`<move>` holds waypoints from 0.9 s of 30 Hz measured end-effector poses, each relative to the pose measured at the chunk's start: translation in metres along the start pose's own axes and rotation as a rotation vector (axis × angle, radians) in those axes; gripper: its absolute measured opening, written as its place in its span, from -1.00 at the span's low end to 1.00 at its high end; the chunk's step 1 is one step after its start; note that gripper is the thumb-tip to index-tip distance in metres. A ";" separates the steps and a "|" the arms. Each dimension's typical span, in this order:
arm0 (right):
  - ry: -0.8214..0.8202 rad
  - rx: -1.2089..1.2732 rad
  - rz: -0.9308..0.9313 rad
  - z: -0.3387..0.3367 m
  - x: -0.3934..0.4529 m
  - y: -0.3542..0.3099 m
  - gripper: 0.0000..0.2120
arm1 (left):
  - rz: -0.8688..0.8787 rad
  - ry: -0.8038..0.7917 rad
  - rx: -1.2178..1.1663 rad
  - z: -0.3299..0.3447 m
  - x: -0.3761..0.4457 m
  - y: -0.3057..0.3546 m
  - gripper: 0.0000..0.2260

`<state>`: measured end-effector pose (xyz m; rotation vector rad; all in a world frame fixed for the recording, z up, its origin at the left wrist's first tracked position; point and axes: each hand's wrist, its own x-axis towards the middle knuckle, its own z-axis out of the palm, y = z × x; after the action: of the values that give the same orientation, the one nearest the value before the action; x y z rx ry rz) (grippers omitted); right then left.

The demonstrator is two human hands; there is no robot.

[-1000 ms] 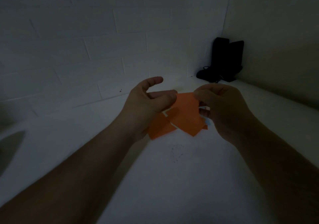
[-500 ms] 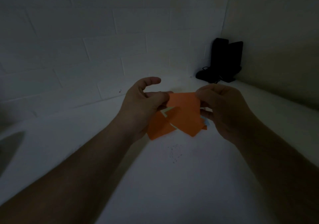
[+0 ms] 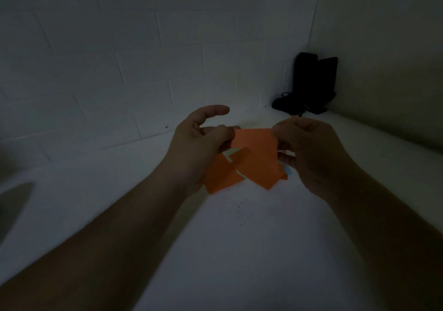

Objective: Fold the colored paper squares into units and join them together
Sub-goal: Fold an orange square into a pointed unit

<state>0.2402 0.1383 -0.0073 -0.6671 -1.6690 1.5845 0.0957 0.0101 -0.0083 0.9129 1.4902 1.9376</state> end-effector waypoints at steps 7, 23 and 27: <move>0.018 0.072 0.068 0.000 0.000 -0.001 -0.84 | 0.031 -0.014 0.069 0.000 0.002 -0.004 -0.66; 0.114 -0.203 -0.415 -0.001 0.000 0.003 -0.82 | -0.117 0.016 -0.059 0.005 -0.001 0.002 -0.75; 0.046 -0.425 -0.560 0.000 -0.004 0.004 -0.73 | -0.115 0.020 -0.149 0.004 0.003 0.001 -0.73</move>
<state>0.2418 0.1354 -0.0120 -0.3801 -1.9591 0.8257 0.0974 0.0144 -0.0061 0.7291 1.3571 1.9490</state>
